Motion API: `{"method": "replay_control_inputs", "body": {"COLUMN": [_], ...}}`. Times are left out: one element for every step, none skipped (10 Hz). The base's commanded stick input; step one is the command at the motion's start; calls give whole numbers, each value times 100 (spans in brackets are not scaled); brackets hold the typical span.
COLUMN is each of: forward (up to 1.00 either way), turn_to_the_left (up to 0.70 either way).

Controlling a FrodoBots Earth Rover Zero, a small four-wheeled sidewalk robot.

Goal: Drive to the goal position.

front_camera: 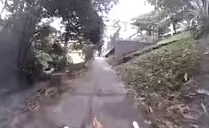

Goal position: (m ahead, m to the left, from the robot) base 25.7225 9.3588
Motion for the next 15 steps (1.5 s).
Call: {"method": "replay_control_inputs", "body": {"forward": [70,70,70,70,70,70,70,70,70,70,70,70,70,70,70], "turn_to_the_left": [-10,0,3,3,3,3,3,3,3,3,3,3,3,3,3]}}
